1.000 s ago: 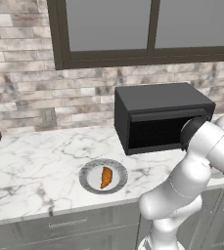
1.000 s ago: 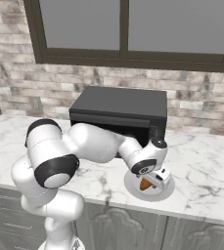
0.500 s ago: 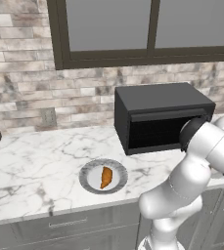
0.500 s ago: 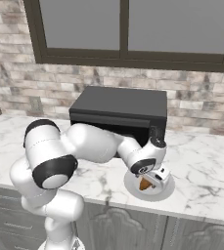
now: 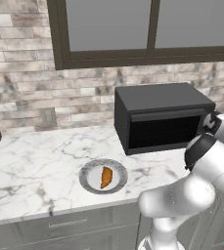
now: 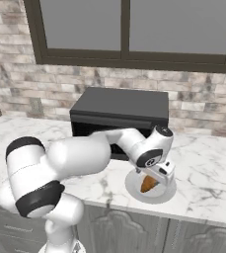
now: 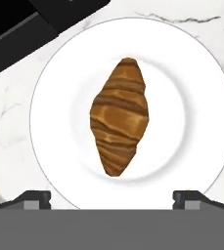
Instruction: Place the pastries on the plates.
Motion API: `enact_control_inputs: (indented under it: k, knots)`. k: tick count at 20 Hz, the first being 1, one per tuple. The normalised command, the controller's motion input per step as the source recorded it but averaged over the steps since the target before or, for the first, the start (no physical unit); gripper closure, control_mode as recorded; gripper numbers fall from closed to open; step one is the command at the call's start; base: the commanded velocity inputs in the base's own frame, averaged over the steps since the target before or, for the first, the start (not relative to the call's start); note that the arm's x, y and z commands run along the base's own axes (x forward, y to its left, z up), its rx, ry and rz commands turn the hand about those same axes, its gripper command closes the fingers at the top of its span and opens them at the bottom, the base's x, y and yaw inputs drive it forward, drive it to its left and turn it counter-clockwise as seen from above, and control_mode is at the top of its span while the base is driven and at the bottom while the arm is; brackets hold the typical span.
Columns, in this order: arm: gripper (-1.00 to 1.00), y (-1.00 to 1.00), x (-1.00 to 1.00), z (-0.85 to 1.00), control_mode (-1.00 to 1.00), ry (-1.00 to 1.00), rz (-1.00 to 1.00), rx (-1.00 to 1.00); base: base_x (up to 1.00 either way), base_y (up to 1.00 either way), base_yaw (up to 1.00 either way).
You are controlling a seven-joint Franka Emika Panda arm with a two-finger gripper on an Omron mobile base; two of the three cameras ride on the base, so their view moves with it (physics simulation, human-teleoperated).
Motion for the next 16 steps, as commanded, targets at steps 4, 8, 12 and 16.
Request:
enact_control_inputs:
  k: [4, 8, 12, 16]
  knots:
    - [-1.0, 0.85, -0.84, 0.09, -1.0, 0.0, 0.0, 0.0, 0.0, 0.0, 0.0]
    - [-1.0, 1.0, -0.71, 0.24, -1.0, 0.0, 0.0, 0.0, 0.0, 0.0, 0.0]
    - [-1.0, 1.0, -0.43, 0.21, -1.0, 0.0, 0.0, -0.02, 0.0, 0.0, 0.0]
    - [-1.0, 0.98, -0.01, 0.08, -1.0, 0.04, 0.0, -0.04, 0.0, 0.0, 0.0]
